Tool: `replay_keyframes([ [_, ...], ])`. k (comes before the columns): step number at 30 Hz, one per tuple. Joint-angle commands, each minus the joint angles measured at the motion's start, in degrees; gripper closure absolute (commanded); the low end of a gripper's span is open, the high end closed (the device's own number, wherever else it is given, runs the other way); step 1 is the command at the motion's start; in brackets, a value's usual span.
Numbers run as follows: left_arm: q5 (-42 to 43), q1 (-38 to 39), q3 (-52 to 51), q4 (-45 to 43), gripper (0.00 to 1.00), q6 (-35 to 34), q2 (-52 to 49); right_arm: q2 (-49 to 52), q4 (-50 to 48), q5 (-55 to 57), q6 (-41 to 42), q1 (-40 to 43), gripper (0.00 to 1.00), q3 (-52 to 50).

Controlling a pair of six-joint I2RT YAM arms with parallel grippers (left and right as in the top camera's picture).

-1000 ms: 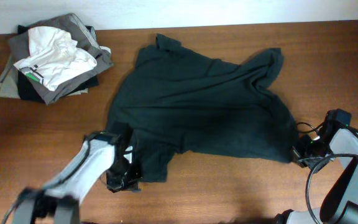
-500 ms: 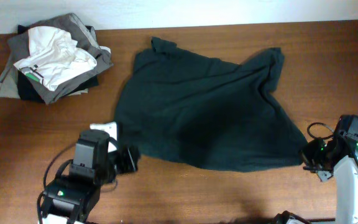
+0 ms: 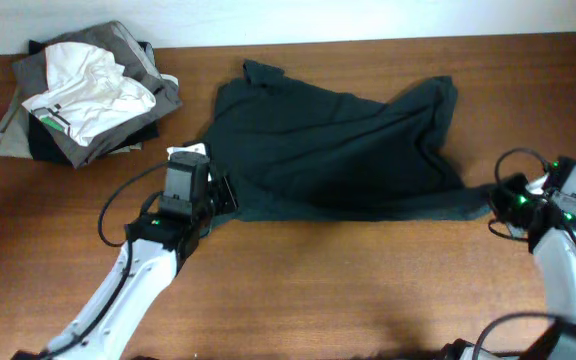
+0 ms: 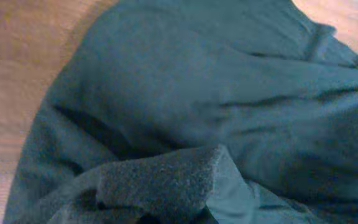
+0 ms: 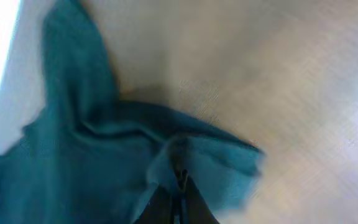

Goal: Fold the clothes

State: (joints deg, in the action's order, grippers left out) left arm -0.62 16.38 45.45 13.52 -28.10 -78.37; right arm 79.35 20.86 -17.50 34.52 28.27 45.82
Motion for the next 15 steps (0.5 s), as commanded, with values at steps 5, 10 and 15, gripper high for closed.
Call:
replay_keyframes([
  [5,-8.61,-0.02,0.48,-11.87,0.98,4.04,-2.43,6.51,-11.8,2.03,1.99,-9.73,0.96,0.15],
  [10,-9.49,-0.04,0.48,-21.7,0.84,4.48,-10.16,8.41,-16.24,7.82,2.01,-11.8,0.95,0.2],
  [15,-12.96,-0.2,0.48,-22.45,0.01,10.78,-13.31,9.35,-14.84,15.1,-2.23,-11.65,0.04,2.32],
])
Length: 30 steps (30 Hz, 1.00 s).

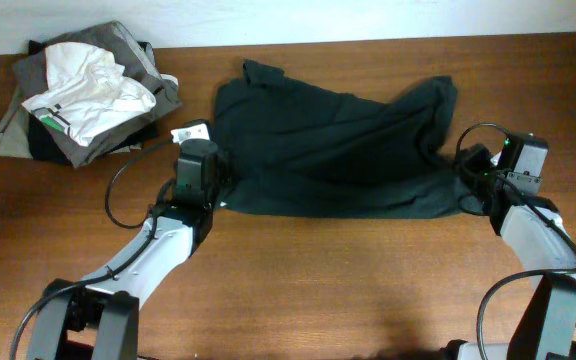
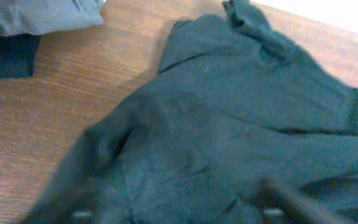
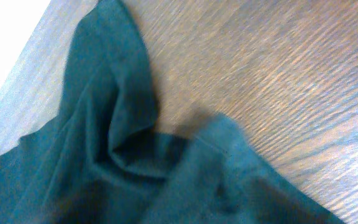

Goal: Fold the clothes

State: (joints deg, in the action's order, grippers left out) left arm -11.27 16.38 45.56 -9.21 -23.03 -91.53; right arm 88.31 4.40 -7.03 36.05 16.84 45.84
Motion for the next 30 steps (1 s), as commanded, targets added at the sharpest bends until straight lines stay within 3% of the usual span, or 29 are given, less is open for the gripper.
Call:
replay_keyframes([
  [1,-2.75,-0.79,0.44,1.38,0.01,6.23,0.24,0.33,7.32,6.69,-4.33,-0.22,0.04,5.73],
  [4,-2.49,-2.21,2.21,14.01,0.01,6.23,6.93,0.33,29.4,8.22,-11.54,-0.46,0.05,20.81],
  [5,-1.46,-2.19,3.1,18.71,0.04,6.25,9.42,0.33,34.91,4.22,-15.34,-0.72,0.23,23.47],
  [7,4.72,-2.19,3.8,27.1,0.52,6.23,12.37,0.63,38.93,-2.54,-17.86,-0.76,0.76,22.8],
  [8,7.39,-2.19,3.8,29.94,0.7,6.27,11.72,1.68,38.14,-3.3,-17.86,-0.83,0.89,21.0],
  [10,8.98,-2.21,3.78,31.65,0.82,7.13,9.51,4.52,36.89,-3.56,-17.79,-0.83,0.96,19.39],
  [14,8.98,-2.45,3.8,32.02,0.99,7.1,2.38,14.84,36.3,-7.58,-17.59,-0.83,0.96,18.8],
  [24,8.98,-10.95,3.8,27.91,0.99,7.28,-5.11,21.66,31.23,-7.32,-17.62,-0.81,0.96,16.59],
  [30,8.98,-16.0,3.8,32.04,0.99,6.36,-5.22,21.73,32.65,-3.23,-14.14,-0.7,0.96,16.39],
])
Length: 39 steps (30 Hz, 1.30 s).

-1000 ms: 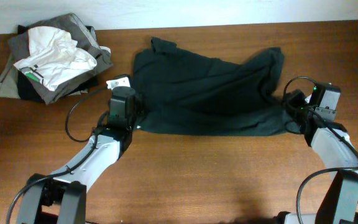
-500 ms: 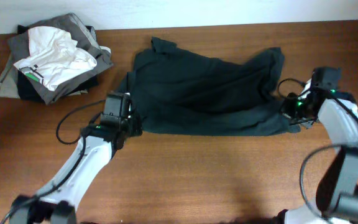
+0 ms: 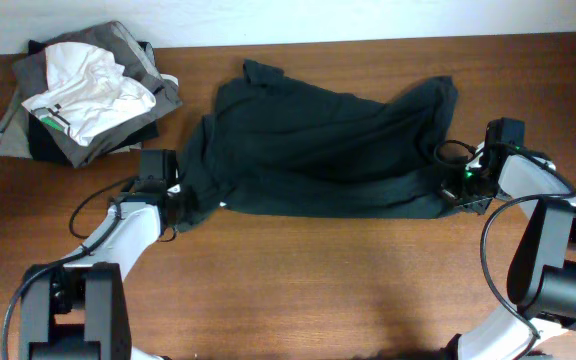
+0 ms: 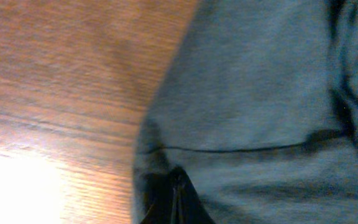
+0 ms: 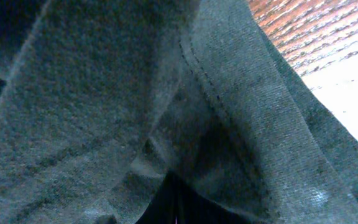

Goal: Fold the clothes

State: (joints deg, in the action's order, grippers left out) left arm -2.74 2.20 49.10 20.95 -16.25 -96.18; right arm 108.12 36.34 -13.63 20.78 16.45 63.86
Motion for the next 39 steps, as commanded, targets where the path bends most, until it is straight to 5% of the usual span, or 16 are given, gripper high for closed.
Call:
replay_keyframes([
  [1,0.72,-2.01,0.24,2.8,0.99,-1.51,-0.57,1.92,0.79,3.37,1.14,-0.33,0.96,-1.62],
  [8,0.63,-2.01,0.24,6.67,0.99,-2.14,-0.74,1.92,1.44,7.85,7.91,-0.11,0.96,-4.09],
  [14,-1.09,-5.73,1.31,21.11,0.99,-10.12,1.51,1.49,5.75,8.33,11.3,2.73,0.96,-4.42],
  [23,0.63,-7.61,3.28,36.74,0.99,-11.39,23.91,-7.19,17.22,18.25,17.22,3.56,0.96,-4.44],
  [26,1.38,-7.61,3.3,35.58,0.99,-11.04,28.06,-13.4,17.44,23.58,18.45,3.56,0.96,-3.63],
  [29,6.62,-6.14,4.57,28.94,0.99,-8.13,28.85,-18.21,17.59,13.09,8.7,2.6,0.74,0.68],
  [33,7.93,1.05,4.76,23.1,0.99,-8.17,27.74,-20.09,15.37,-16.55,-9.88,-8.39,0.75,3.8],
  [39,14.71,8.61,4.76,15.43,0.99,-9.64,15.15,-14.14,12.48,-16.63,0.33,-32.5,0.82,3.78],
])
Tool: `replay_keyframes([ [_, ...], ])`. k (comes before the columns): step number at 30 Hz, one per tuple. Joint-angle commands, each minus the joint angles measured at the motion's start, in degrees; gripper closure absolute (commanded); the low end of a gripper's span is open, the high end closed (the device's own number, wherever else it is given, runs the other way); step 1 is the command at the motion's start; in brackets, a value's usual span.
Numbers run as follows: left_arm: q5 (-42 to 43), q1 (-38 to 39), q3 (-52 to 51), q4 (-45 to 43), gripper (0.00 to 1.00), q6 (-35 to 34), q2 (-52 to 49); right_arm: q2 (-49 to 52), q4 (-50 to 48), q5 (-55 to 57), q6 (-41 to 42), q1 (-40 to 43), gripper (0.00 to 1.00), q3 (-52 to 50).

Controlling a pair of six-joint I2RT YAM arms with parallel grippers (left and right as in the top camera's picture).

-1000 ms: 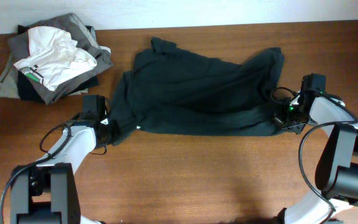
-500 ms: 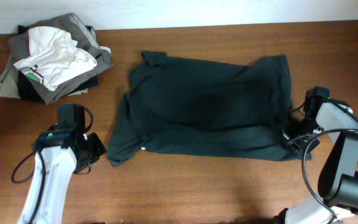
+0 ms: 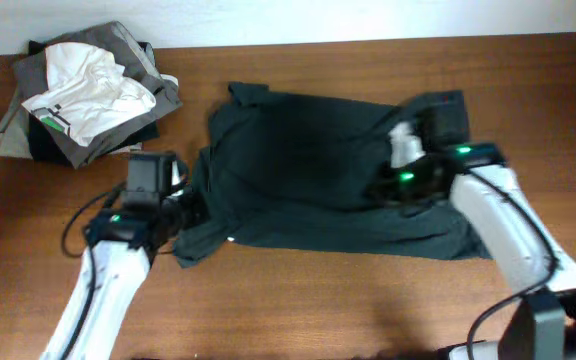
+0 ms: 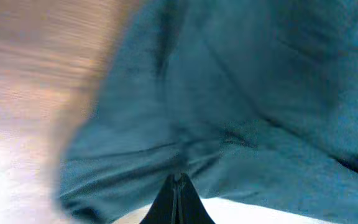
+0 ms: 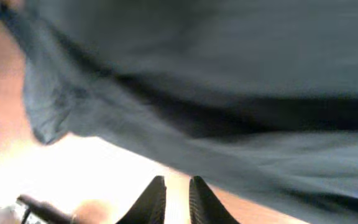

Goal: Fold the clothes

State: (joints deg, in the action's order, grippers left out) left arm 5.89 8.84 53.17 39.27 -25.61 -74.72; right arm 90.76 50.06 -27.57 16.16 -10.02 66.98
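A dark green shirt [image 3: 308, 160] lies spread across the middle of the table, its lower hem running to the right. At the shirt's lower left corner my left gripper [image 3: 184, 212] is shut on the fabric; the left wrist view shows its closed tips [image 4: 179, 182] pinching a fold of green cloth [image 4: 229, 99]. My right gripper [image 3: 384, 188] hangs over the shirt's right half. In the right wrist view its fingers [image 5: 157, 193] stand slightly apart with nothing between them, the shirt [image 5: 229, 74] blurred beyond.
A pile of grey, white and black clothes [image 3: 83, 92] sits at the back left corner. Bare brown table [image 3: 298, 300] runs along the front. A white wall borders the far edge.
My right gripper has let go of the shirt's right hem and now stands open over the right half. The shirt lies flatter and wider. My left gripper still grips the left corner.
At first both grippers held the shirt's lower corners out wide. Then both sat closer to the shirt's sides. Later each was shut on a side edge. Now the left one alone holds cloth and the right one is free above the shirt.
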Motion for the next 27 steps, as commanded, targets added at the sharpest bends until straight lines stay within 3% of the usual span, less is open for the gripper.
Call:
replay_keyframes([
  [1,8.98,2.4,0.9,-5.07,0.99,-0.55,-10.03,4.48,-1.68,-2.69,7.37,-8.09,0.83,0.66],
  [6,12.39,2.36,4.61,-6.29,0.99,-1.79,-22.21,14.25,-7.5,-4.37,12.81,-13.94,0.86,0.66],
  [11,16.15,2.38,5.51,-8.5,0.99,-2.25,-23.12,18.36,-9.92,-4.35,14.86,-11.98,0.85,0.66],
  [17,23.1,3.54,5.49,-7.34,0.99,-2.67,-25.16,19.23,-10.4,-4.92,15.89,-11.91,0.82,0.66],
  [27,24.52,2.69,5.51,-12.7,0.98,-2.69,-31.67,19.26,-16.2,-1.9,18.45,-7.5,0.8,0.63],
])
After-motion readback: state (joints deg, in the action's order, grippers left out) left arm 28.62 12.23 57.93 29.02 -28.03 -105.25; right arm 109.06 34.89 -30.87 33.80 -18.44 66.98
